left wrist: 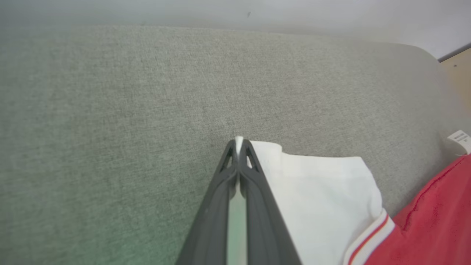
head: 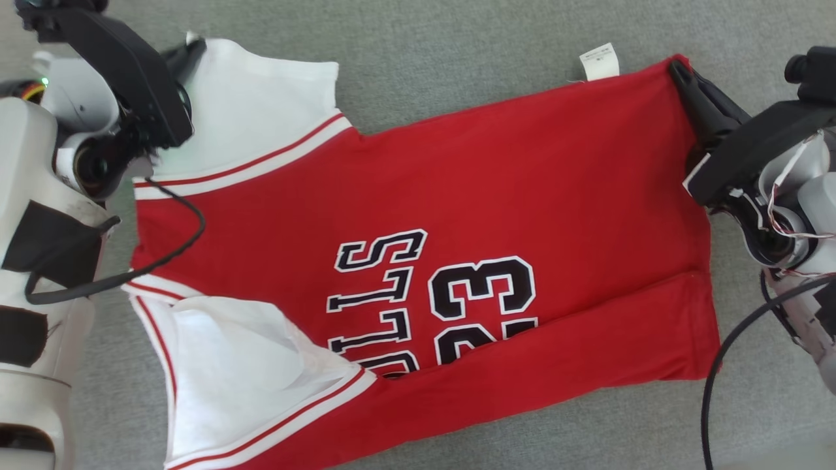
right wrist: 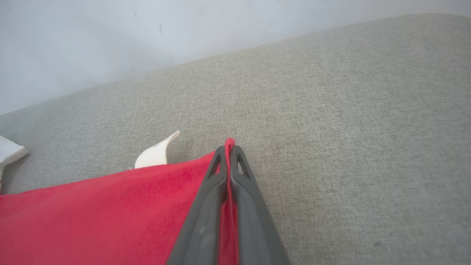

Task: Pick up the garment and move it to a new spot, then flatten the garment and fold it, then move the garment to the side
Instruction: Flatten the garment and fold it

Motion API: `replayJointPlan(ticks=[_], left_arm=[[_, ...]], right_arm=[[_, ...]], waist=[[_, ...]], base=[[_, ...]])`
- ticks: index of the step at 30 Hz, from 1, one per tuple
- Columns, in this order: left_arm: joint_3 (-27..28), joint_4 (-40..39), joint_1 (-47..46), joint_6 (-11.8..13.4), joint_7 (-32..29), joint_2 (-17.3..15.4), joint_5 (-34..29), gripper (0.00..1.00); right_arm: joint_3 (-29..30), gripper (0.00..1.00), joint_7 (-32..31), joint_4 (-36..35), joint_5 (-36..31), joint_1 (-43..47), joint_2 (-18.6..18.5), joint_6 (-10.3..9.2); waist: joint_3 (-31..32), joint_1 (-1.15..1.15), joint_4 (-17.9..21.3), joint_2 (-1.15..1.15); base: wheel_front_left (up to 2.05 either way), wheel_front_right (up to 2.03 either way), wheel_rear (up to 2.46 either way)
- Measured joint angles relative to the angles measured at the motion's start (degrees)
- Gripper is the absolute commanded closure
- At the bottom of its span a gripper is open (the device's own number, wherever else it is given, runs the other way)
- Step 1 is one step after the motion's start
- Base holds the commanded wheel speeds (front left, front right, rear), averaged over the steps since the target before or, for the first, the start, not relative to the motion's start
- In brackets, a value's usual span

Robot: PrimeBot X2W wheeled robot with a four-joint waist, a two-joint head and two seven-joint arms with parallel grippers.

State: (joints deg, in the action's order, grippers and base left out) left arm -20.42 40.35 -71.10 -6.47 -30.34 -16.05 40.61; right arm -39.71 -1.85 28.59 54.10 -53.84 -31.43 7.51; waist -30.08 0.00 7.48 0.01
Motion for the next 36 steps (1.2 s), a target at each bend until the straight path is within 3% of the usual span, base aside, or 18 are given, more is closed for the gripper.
replayJointPlan(ticks=[6, 11, 20, 27, 36], left_arm=[[1.3, -6.4, 2.2, -0.5, 3.9, -0.1, 2.3, 1.0], [2.3, -16.4, 8.7, -0.6, 6.9, -0.3, 5.4, 1.0], [4.9, -39.8, 25.4, 0.2, 8.6, -3.0, 10.2, 1.0], [7.0, -55.4, 37.3, 2.9, 9.0, -5.4, 11.4, 1.0], [8.7, -66.2, 52.9, 6.1, 12.0, -6.5, 11.2, 1.0]], right_arm=[[-4.3, 1.0, 1.5, -0.8, 0.4, 0.3, -3.8, 0.0], [-8.7, 1.0, 4.2, -5.2, 0.2, 2.2, -8.4, 0.0], [-14.3, 1.0, 12.9, -12.2, -9.7, 7.1, -18.0, 0.0], [-13.7, 1.0, 16.3, -16.7, -18.3, 11.6, -23.4, 0.0], [-6.6, 1.0, 17.0, -24.3, -22.7, 22.7, -24.5, 0.0]], waist=[[1.4, 0.0, -1.7, 0.0], [2.7, 0.0, -3.5, 0.0], [5.3, -0.01, -6.7, -0.01], [6.4, -0.01, -8.2, 0.0], [8.0, -0.01, -8.6, -0.01]], base=[[0.0, 0.0, 0.0], [0.0, 0.0, 0.0], [0.0, 0.0, 0.0], [0.0, 0.0, 0.0], [0.0, 0.0, 0.0]])
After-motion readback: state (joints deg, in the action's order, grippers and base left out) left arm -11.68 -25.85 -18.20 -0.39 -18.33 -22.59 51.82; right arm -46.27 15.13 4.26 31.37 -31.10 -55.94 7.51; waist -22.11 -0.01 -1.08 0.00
